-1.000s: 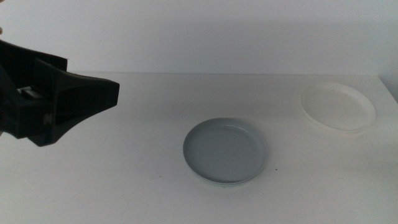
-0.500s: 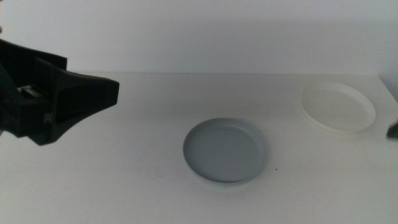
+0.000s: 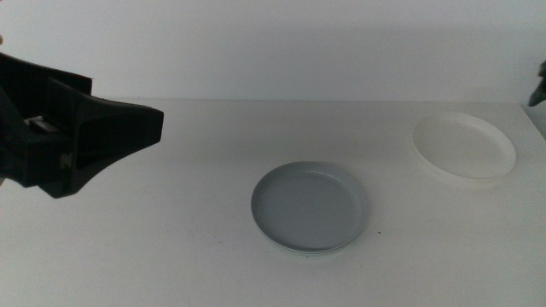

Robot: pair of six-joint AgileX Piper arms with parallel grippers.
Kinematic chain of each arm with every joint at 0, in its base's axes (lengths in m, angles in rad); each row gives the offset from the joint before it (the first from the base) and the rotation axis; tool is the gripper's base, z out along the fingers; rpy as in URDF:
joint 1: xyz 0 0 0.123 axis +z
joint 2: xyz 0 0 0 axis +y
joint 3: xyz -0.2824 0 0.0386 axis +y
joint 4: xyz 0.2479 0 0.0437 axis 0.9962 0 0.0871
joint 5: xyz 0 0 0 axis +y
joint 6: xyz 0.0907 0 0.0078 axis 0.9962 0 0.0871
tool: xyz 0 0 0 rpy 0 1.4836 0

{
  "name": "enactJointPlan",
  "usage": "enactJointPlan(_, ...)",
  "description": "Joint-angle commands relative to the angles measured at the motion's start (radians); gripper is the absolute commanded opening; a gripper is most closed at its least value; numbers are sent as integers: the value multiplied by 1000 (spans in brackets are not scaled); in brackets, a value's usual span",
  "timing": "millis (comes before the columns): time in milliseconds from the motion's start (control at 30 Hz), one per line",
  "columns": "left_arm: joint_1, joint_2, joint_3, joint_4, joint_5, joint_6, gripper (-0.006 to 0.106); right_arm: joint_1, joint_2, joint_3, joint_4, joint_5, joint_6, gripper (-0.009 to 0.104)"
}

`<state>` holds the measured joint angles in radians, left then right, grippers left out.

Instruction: Stack the three bowls on top of each other.

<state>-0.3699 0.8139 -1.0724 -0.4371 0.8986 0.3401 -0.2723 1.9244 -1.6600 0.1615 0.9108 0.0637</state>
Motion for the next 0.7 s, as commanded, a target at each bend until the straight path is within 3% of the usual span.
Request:
enactJointPlan(0, 1, -3, 4, -5, -13, 0, 94, -7, 120, -114, 3, 57, -38, 84)
enactJointPlan(267, 1, -3, 4, -5, -15, 0, 94, -7, 395, -373, 3, 115, -64, 74)
enactJointPlan(533, 1, -3, 4, -5, -15, 0, 94, -5, 504, -396, 39, 119, -89, 64)
enactJointPlan(567, 1, -3, 4, -5, -15, 0, 94, -5, 514, -396, 52, 121, -96, 59)
enactJointPlan(667, 1, -3, 4, -5, -16, 2, 94, -5, 525, -396, 71, 121, -121, 23)
